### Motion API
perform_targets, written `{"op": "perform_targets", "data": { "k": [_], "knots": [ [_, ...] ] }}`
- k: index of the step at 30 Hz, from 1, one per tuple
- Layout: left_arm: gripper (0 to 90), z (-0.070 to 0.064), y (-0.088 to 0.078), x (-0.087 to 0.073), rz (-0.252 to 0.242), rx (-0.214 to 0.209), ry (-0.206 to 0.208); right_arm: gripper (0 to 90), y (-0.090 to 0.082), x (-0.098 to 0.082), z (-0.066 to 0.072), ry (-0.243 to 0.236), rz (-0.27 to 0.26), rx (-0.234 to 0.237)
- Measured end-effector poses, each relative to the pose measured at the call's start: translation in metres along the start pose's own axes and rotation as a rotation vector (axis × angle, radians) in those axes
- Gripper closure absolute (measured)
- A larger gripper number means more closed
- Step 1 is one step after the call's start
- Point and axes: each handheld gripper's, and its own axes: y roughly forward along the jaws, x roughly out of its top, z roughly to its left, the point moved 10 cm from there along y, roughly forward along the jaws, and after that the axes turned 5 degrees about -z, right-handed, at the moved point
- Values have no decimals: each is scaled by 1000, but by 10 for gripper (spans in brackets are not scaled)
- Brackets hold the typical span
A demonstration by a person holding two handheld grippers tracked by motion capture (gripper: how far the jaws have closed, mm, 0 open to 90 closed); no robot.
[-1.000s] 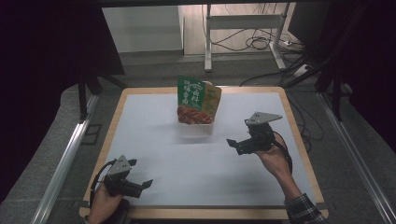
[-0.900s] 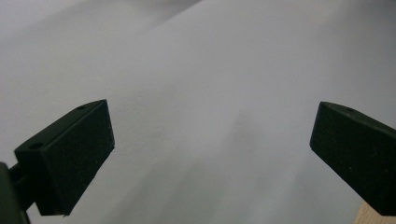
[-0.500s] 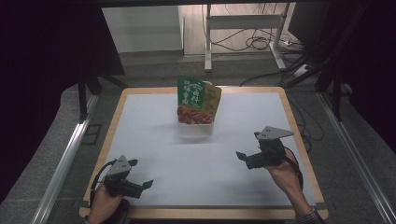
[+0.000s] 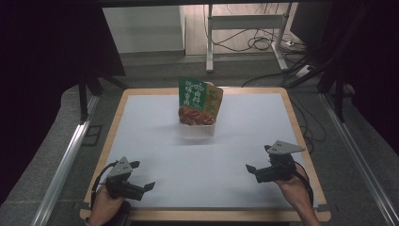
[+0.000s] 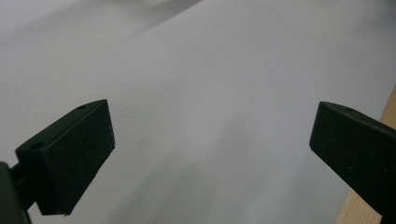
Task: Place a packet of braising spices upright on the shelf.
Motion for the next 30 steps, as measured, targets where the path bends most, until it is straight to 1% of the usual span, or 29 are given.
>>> {"op": "perform_targets", "data": {
  "k": [8, 12, 15, 20, 24, 26, 30],
  "knots": [
    [2, -1, 0, -1, 9, 3, 13, 0, -7, -19, -4, 35, 18, -12],
    [2, -1, 1, -1, 11, 6, 16, 0, -10, -29, -9, 38, 38, -29],
    [2, -1, 1, -1, 12, 9, 19, 0, -11, -36, -11, 47, 55, -34],
    [4, 0, 1, -2, 16, 19, 24, 0, -10, -52, -15, 73, 104, -46],
    [6, 0, 1, -2, 25, 25, 32, 0, -9, -61, -17, 69, 136, -56],
    [6, 0, 2, -3, 28, 27, 33, 0, -9, -63, -17, 69, 146, -60],
    [7, 1, 2, -3, 30, 28, 32, 0, -8, -64, -17, 49, 156, -62]
  ]
}}
